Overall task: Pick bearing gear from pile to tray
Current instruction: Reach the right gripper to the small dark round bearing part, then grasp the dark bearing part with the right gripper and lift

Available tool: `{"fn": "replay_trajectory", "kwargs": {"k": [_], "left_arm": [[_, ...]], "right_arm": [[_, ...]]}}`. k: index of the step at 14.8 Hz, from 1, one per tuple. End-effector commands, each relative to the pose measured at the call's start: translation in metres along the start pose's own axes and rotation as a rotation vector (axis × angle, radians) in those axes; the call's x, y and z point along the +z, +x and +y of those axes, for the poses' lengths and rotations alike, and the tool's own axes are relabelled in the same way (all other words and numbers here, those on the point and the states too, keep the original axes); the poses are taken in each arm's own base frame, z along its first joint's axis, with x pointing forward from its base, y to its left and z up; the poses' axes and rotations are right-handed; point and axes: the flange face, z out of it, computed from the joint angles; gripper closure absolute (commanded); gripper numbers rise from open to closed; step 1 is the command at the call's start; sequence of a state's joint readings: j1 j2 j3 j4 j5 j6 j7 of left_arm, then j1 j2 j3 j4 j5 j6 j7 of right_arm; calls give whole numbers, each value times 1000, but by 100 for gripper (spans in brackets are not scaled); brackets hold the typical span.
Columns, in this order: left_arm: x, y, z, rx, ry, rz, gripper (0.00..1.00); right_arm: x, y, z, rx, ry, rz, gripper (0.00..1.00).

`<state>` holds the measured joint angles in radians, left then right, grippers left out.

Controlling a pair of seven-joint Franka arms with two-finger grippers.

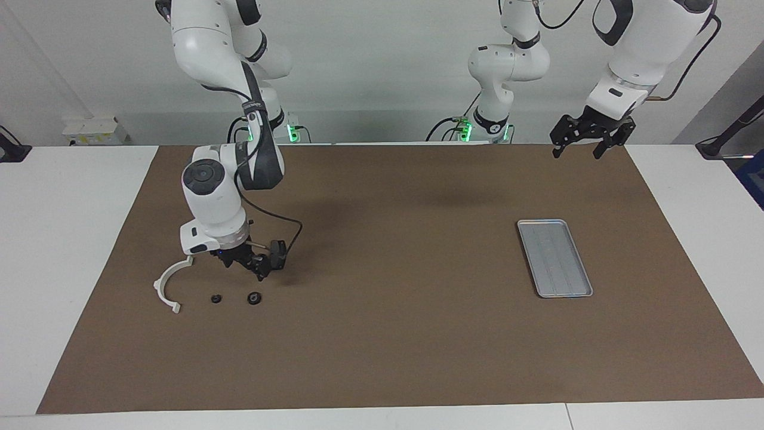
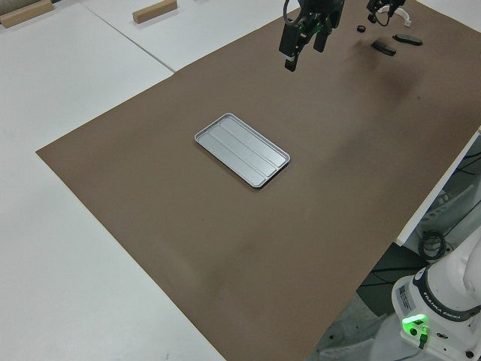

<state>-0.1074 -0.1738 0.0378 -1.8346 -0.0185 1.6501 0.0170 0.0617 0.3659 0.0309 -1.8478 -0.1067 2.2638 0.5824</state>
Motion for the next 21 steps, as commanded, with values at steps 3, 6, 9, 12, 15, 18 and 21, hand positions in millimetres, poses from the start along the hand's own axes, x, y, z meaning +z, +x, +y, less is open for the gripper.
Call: {"fn": "replay_trajectory", "kwargs": {"k": [3,6,9,12,15,18,21], "left_arm": [[-2,-1,0,5,-14,-1,0],[-2,-1,0,5,-14,-1,0],[-2,-1,0,5,-14,0,0],[-2,-1,0,5,-14,0,0],[-2,-1,0,5,-14,-1,0],[-2,-1,0,5,-14,-1,0],[-2,-1,0,5,-14,0,0]], "right_arm": [[16,27,-16,95,13,34,0],[33,26,-28,144,25,42,0],[44,28,-34,144,22,35,0],[50,29,-32,143,17,31,0],[50,32,-27,150,18,29,0],[51,32,-26,174,35,25,7],[53,31,-25,198,44,12,8]]}}
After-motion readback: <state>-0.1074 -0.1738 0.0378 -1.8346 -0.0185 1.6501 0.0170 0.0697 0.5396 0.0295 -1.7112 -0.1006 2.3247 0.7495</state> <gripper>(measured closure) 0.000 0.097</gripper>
